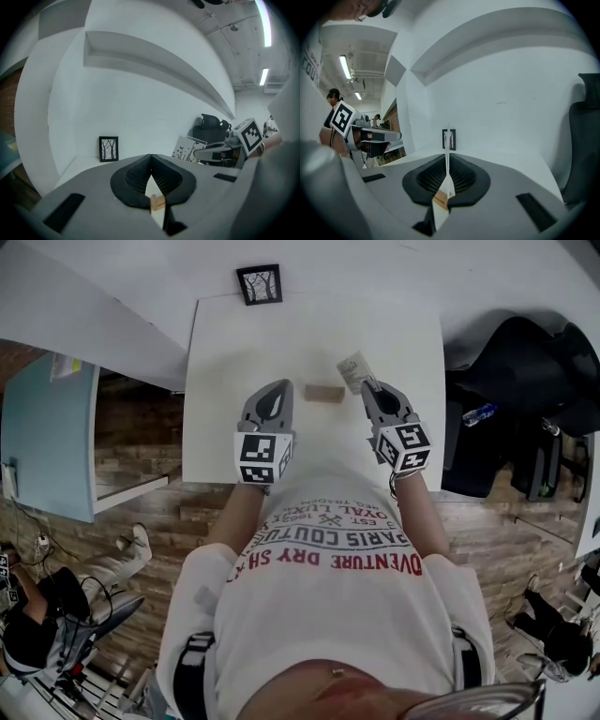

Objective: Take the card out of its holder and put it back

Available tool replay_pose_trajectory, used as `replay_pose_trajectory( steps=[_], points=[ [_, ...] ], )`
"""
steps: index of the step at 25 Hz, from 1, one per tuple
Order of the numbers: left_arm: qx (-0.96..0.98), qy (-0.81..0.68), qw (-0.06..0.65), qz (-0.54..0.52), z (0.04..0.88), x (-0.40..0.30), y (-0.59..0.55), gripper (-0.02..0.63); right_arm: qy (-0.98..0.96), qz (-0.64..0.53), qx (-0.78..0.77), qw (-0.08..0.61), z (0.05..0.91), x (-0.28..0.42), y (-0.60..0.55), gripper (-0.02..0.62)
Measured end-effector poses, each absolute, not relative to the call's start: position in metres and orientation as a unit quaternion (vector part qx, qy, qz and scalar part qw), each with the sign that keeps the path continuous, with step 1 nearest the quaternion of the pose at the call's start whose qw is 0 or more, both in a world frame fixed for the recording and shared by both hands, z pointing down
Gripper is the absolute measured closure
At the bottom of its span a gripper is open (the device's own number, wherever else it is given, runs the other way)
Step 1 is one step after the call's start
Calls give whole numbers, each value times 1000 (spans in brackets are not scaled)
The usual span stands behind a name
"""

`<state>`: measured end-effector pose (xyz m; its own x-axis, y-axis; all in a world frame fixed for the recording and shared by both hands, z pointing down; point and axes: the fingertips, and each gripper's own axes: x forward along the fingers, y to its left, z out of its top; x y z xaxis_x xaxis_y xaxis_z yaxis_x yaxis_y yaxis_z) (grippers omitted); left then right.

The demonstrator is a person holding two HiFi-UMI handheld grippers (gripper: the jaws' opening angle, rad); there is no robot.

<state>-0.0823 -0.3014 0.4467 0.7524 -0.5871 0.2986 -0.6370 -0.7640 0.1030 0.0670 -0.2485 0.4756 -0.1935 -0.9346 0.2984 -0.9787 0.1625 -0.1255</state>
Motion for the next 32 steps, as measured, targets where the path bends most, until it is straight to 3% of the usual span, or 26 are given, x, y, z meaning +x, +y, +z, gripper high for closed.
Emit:
replay_pose_trajectory(
  steps=[9,32],
  points=[
    [929,-327,120,127,451,-87,-299,581,-771,156,611,84,481,68,-246,560],
    [897,-382,148,166,483,-101,-279,581,-941,67,262,205,496,23,-281,560]
  ],
)
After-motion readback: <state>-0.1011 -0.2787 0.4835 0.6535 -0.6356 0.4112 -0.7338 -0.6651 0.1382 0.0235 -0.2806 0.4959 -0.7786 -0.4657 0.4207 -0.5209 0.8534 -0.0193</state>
